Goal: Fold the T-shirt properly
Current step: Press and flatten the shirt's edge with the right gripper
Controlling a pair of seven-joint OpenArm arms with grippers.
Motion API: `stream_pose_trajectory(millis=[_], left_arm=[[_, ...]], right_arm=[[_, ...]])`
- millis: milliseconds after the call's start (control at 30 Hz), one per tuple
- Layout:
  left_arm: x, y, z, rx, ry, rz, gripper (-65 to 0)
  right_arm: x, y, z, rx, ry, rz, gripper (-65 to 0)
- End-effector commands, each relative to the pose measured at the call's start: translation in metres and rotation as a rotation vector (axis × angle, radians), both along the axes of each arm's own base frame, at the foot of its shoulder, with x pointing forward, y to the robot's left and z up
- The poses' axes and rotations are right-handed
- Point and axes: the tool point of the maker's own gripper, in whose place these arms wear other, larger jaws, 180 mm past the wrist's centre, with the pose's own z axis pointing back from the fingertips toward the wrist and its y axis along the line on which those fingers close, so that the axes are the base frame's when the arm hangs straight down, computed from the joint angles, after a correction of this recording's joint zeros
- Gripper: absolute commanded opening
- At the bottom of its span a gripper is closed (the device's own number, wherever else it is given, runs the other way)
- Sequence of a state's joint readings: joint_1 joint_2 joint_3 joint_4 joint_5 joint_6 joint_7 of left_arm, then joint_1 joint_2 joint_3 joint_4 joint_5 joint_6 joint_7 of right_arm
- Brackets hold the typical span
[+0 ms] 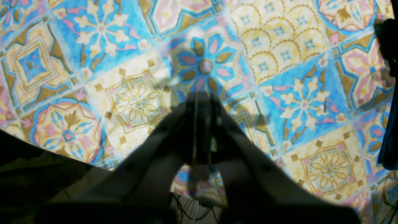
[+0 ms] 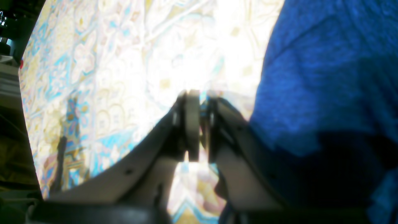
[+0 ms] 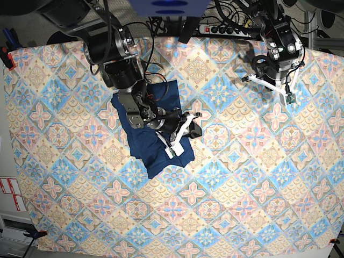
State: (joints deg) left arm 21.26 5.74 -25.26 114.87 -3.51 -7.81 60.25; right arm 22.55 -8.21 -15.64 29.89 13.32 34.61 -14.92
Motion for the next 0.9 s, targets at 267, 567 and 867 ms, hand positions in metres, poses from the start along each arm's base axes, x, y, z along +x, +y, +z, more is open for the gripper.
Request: stream_pose_trajectory(millis=[267, 567, 867], left_arm=[[0.005, 0.002, 0.008, 0.012, -0.032, -0.003, -65.0], [0.005, 0.002, 0.008, 0.015, -0.032, -0.004, -65.0], [0.007, 0.002, 0.009, 0.015, -0.036, -0.004, -65.0]], right_arm=[[0.026, -0.065, -0.003, -0.051, -0.027, -0.104, -61.2], [0.04, -0.136, -0.008, -0.109, -0.031, -0.217, -61.2], [0.055, -0.153, 0.01, -0.137, -0.1, -0.217, -61.2]])
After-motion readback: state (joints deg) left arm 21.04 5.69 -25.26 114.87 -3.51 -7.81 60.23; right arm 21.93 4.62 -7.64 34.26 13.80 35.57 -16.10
